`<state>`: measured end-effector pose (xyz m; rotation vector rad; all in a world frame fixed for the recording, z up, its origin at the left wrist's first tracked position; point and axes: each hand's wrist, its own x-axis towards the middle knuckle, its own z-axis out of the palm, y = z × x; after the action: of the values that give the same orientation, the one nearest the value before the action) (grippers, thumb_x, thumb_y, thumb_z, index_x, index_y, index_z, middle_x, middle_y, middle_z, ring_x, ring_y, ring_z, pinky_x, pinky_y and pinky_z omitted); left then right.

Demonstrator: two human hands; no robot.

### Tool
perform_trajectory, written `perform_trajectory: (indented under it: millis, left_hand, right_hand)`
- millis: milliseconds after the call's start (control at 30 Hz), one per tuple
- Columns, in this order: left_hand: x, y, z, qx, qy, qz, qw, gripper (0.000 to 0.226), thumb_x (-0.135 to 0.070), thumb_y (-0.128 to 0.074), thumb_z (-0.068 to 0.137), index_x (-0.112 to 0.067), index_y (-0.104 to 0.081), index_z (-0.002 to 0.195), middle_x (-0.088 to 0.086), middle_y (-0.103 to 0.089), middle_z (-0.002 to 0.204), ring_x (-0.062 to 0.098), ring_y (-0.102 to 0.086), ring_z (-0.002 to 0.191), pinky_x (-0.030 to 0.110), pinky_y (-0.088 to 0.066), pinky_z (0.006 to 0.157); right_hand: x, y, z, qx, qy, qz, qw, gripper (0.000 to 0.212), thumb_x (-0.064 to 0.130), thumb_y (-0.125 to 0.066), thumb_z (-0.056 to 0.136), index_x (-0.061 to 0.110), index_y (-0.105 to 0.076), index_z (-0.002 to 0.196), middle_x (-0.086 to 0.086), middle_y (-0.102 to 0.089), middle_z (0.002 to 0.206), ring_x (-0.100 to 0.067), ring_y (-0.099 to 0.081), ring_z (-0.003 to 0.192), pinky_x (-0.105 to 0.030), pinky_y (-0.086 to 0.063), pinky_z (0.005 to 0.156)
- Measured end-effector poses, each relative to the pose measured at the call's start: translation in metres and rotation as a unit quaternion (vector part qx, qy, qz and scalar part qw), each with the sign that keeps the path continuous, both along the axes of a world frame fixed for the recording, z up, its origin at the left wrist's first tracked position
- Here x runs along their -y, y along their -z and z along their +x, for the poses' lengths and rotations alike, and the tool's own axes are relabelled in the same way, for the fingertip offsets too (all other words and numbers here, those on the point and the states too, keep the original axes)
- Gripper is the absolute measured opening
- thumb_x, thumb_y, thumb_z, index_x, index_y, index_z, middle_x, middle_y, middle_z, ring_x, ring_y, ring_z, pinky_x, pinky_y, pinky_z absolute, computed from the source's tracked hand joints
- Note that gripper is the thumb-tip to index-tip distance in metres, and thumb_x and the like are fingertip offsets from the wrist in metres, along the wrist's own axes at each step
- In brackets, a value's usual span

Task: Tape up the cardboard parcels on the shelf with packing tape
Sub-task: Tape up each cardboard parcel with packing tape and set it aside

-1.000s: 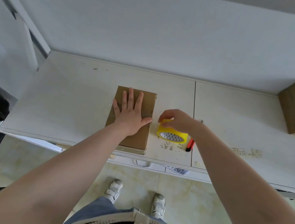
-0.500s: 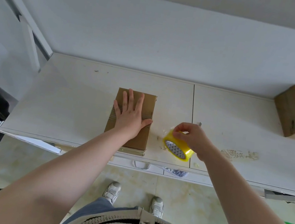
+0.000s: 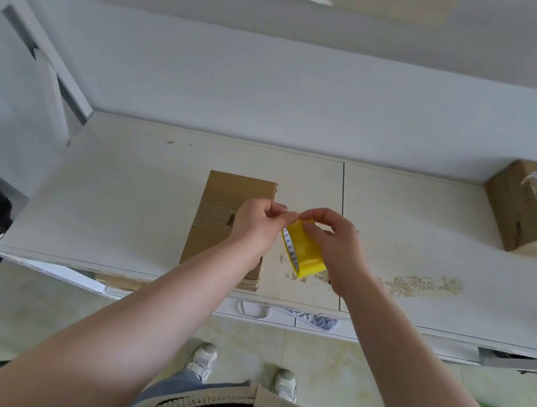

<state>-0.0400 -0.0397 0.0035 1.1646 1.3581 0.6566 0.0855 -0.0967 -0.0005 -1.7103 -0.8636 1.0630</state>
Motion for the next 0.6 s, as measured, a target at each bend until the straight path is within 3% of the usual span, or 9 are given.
perform_trajectory:
  millis: [67,167,300,400,500,600]
  left_hand:
    - [-0.001,-0.004,-0.001,0.046,-0.007,-0.055,0.997,0.013,-0.014,-0.076,0.086,-0.010,-0.065,0.079,0.006,-0.071,0.101,0.023,-0.066,0.098,0.035,-0.051,0.096]
    - [-0.003,-0.009,-0.002,0.101,-0.001,-0.083,0.991,0.017,-0.008,-0.075,0.084,-0.009,-0.062,0.074,0.003,-0.070,0.095,0.020,-0.064,0.095,0.036,-0.048,0.102]
    - [-0.005,-0.017,-0.004,0.107,0.008,-0.087,0.990,0.015,-0.009,-0.073,0.087,-0.008,-0.062,0.076,0.006,-0.069,0.102,0.017,-0.063,0.095,0.026,-0.051,0.093]
    - [-0.007,-0.023,-0.005,0.075,0.036,-0.060,0.995,0.015,-0.014,-0.073,0.088,-0.007,-0.063,0.080,0.004,-0.069,0.113,0.015,-0.064,0.099,0.021,-0.047,0.085]
    - [-0.008,-0.024,-0.008,0.037,0.060,-0.028,0.997,0.015,-0.017,-0.072,0.089,-0.008,-0.064,0.080,-0.001,-0.068,0.113,0.012,-0.061,0.101,0.025,-0.041,0.088]
    - [-0.009,-0.024,-0.013,-0.010,0.086,0.037,0.996,0.013,-0.021,-0.071,0.090,-0.012,-0.066,0.083,-0.005,-0.068,0.108,0.007,-0.061,0.095,0.018,-0.042,0.077]
  right_hand:
    - [0.003,-0.001,-0.001,-0.021,-0.009,0.022,0.999,0.024,0.010,-0.063,0.093,0.032,-0.071,0.087,0.010,-0.070,0.089,-0.018,-0.061,0.080,-0.031,-0.048,0.071]
    - [0.004,0.001,-0.001,-0.047,0.001,0.039,0.998,0.024,0.010,-0.065,0.092,0.033,-0.070,0.101,0.008,-0.070,0.107,-0.019,-0.065,0.091,-0.037,-0.053,0.077]
    - [0.003,-0.001,-0.003,0.121,0.026,0.122,0.985,0.033,0.014,-0.071,0.088,0.038,-0.057,0.104,0.010,-0.058,0.115,-0.009,-0.061,0.097,-0.027,-0.053,0.072]
    - [0.002,-0.005,-0.004,0.193,-0.008,0.166,0.967,0.034,0.006,-0.067,0.090,0.036,-0.056,0.104,0.009,-0.053,0.116,-0.005,-0.058,0.098,-0.022,-0.051,0.071]
    - [0.001,-0.003,-0.003,0.215,-0.031,0.175,0.960,0.025,0.006,-0.067,0.090,0.030,-0.063,0.097,0.007,-0.053,0.110,-0.003,-0.059,0.095,-0.017,-0.049,0.067]
    - [-0.001,-0.002,-0.005,0.180,-0.017,0.155,0.971,0.021,0.005,-0.071,0.086,0.025,-0.066,0.083,0.008,-0.055,0.102,0.000,-0.059,0.085,-0.010,-0.045,0.063]
